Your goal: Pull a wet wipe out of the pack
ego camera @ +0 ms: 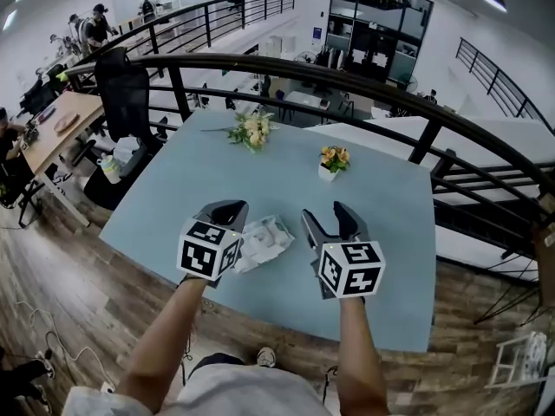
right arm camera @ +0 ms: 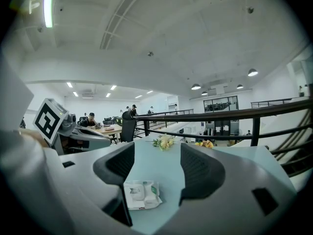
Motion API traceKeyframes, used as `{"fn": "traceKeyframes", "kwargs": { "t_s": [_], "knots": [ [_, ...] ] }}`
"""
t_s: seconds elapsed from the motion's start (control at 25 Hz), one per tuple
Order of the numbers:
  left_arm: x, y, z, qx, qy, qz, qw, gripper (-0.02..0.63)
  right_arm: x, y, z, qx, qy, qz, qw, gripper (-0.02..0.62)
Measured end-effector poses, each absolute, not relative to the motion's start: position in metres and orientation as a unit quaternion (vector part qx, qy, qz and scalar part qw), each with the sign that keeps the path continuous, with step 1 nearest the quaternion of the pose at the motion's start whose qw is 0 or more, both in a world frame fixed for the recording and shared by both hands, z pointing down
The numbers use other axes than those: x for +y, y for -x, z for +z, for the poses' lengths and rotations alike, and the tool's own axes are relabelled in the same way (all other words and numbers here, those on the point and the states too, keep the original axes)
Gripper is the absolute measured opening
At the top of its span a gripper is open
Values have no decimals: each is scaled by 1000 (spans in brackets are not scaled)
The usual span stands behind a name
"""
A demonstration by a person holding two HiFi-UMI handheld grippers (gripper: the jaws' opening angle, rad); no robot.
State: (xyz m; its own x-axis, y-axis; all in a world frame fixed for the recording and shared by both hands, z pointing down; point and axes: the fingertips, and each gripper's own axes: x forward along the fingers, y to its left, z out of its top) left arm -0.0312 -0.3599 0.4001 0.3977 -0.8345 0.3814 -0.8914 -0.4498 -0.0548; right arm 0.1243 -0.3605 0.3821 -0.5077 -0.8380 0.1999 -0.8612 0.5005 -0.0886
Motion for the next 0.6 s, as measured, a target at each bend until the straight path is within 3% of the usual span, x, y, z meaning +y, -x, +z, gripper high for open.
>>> {"fn": "traceKeyframes", "kwargs": {
  "t_s": [0.6],
  "knots": [
    [-395, 51, 412, -476, -860, 160, 93, -5, -375, -103, 390, -837, -533, 87, 91, 278]
  ]
}}
